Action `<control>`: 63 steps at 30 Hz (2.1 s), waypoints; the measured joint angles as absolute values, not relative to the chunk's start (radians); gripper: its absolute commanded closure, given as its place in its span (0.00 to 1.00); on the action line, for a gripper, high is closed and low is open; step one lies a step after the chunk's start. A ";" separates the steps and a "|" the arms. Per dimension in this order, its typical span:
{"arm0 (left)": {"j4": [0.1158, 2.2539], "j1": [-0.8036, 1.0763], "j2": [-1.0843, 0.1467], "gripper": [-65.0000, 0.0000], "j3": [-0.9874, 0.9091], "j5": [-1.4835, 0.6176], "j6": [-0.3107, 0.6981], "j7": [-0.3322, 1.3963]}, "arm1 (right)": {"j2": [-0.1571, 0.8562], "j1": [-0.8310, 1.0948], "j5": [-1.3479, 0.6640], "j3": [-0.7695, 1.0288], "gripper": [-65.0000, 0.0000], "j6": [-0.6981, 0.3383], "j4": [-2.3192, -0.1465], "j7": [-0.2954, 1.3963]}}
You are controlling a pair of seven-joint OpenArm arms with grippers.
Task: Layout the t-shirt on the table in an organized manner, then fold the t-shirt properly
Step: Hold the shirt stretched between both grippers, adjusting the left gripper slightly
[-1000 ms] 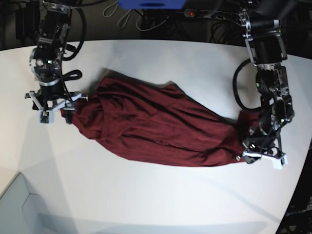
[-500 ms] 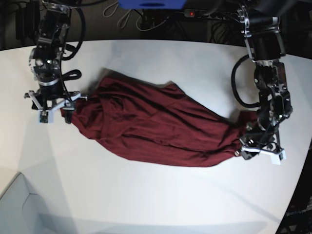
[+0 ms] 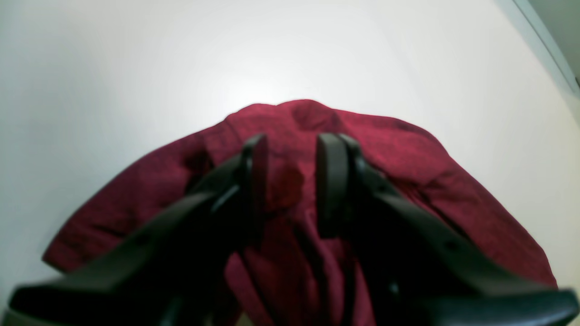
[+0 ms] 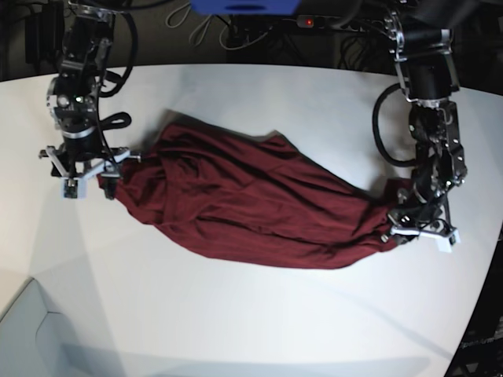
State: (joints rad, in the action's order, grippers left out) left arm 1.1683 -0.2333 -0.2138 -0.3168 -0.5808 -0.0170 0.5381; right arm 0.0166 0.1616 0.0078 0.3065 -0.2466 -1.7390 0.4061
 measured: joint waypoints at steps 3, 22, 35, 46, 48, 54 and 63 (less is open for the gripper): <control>1.152 -0.236 -0.214 0.72 -0.317 -0.582 -0.017 0.525 | 0.017 0.162 0.008 0.306 0.45 -0.247 -1.739 0.406; 1.049 -0.277 -0.215 1.00 -0.316 -0.581 -0.019 0.526 | 0.017 0.162 0.008 0.306 0.45 -0.247 -1.739 0.406; 1.213 -0.336 -0.215 0.99 -0.317 -0.582 -0.019 0.532 | 0.017 0.162 0.008 0.306 0.45 -0.247 -1.739 0.406; 1.208 -0.263 -0.217 0.33 -0.316 -0.581 -0.019 0.537 | 0.017 0.162 0.008 0.306 0.45 -0.247 -1.739 0.406; 1.208 -0.264 -0.234 0.30 -0.314 -0.582 -0.019 0.540 | 0.017 0.162 0.008 0.306 0.45 -0.247 -1.739 0.406; 1.199 -0.258 -0.246 0.44 -0.318 -0.581 -0.019 0.525 | 0.017 0.162 0.008 0.306 0.45 -0.247 -1.739 0.406; 1.068 -0.277 -0.236 0.61 -0.313 -0.494 -0.019 0.533 | 0.016 0.162 0.008 0.306 0.45 -0.247 -1.739 0.406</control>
